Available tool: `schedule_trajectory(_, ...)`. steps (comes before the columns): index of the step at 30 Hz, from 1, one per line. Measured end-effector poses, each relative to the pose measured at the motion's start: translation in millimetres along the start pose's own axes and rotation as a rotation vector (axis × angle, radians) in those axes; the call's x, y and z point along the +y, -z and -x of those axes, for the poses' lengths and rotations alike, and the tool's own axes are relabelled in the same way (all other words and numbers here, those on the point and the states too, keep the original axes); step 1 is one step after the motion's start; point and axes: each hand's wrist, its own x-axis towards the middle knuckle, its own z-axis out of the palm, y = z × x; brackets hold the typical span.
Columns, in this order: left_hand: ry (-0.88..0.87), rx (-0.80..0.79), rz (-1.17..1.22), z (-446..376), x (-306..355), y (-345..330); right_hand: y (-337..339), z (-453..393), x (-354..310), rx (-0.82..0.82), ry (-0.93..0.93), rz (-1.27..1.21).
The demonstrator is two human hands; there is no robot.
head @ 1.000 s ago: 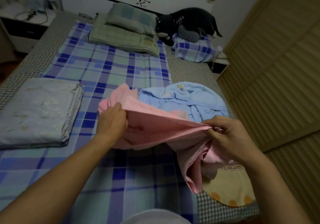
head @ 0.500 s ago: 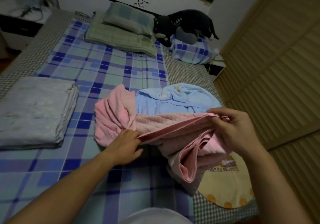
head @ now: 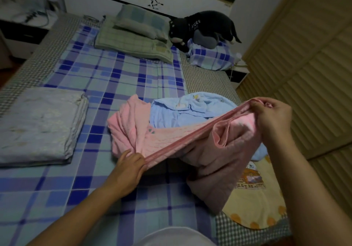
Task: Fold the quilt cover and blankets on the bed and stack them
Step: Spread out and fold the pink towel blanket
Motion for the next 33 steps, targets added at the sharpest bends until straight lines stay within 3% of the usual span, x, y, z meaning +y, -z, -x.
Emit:
schedule_trajectory(3,0.042,0.062,0.302,-8.2,19.3,64.7,-3.6,-30.8,-9.6,0.121,0.006,-0.077)
schedule_trajectory(6,-0.074,0.14,0.448,-18.8,48.9,137.9,-4.7,-56.1,-18.3,0.198,0.032,-0.137)
schedule_trajectory(9,-0.012,0.006,0.45,-18.9,49.2,152.9,-16.0,-66.5,-11.7,0.106,0.051,-0.083)
schedule_trajectory(11,0.094,-0.143,0.443,-10.3,42.4,134.4,-25.1,-61.4,-0.6,0.061,0.045,-0.036)
schedule_trajectory(14,0.114,-0.348,0.423,17.7,44.3,86.9,-39.1,-48.3,19.0,-0.009,0.055,0.014)
schedule_trajectory(16,0.185,-0.288,0.446,37.3,51.5,58.7,-45.7,-42.9,27.3,-0.023,0.053,0.035)
schedule_trajectory(19,0.401,-0.013,0.39,47.6,60.6,30.8,-50.6,-43.1,33.5,-0.019,0.02,0.064)
schedule_trajectory(22,0.609,0.188,0.397,40.6,61.6,24.7,-51.9,-45.1,36.0,-0.014,0.011,0.07)
schedule_trajectory(25,0.69,0.328,0.491,32.5,63.9,33.4,-49.5,-46.5,36.3,0.005,0.019,0.077)
schedule_trajectory(30,0.776,0.384,0.74,27.9,68.0,54.0,-39.6,-48.5,41.2,0.037,0.015,0.058)
schedule_trajectory(33,0.729,0.268,0.486,23.8,59.0,60.8,-36.8,-47.9,43.8,0.034,0.009,0.048)
